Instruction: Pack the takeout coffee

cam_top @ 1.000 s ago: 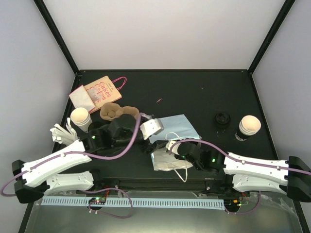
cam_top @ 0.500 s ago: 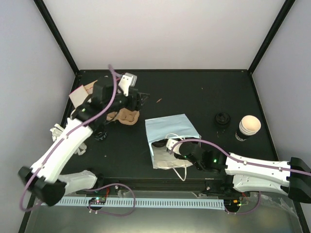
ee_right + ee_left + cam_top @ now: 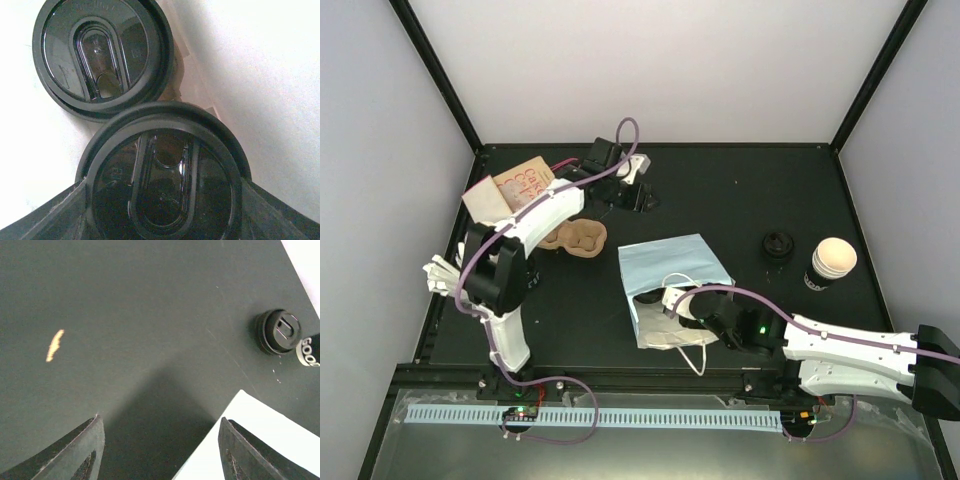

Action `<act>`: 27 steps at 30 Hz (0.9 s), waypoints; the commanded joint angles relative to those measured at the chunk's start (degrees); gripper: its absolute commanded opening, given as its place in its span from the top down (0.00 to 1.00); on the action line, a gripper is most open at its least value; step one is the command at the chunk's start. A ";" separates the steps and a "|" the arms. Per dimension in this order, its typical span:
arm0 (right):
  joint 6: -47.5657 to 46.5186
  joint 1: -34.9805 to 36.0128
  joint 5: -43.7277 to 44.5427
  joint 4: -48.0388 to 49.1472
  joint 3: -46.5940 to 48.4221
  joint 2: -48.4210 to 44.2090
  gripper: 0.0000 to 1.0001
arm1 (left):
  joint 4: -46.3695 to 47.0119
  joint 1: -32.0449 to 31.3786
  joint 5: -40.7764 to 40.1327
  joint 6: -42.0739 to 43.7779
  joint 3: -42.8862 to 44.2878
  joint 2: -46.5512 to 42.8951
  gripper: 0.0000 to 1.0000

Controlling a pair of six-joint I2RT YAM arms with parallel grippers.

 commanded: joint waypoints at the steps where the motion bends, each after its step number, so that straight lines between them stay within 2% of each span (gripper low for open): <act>1: -1.28 -0.57 -0.21 1.95 -0.23 -0.04 0.99 | 1.62 -2.74 5.09 2.82 2.87 2.65 0.36; 9: -2.29 -0.72 -0.02 2.03 0.34 1.73 0.99 | -0.53 -3.14 11.51 6.47 11.27 14.33 0.36; 15: -2.64 -0.79 0.08 0.74 0.92 2.93 0.99 | -2.84 -3.12 13.12 9.34 15.91 19.14 0.36; 27: -3.81 -2.35 -1.42 -0.06 1.94 5.02 0.99 | 0.24 -4.69 23.80 9.54 10.43 20.74 0.47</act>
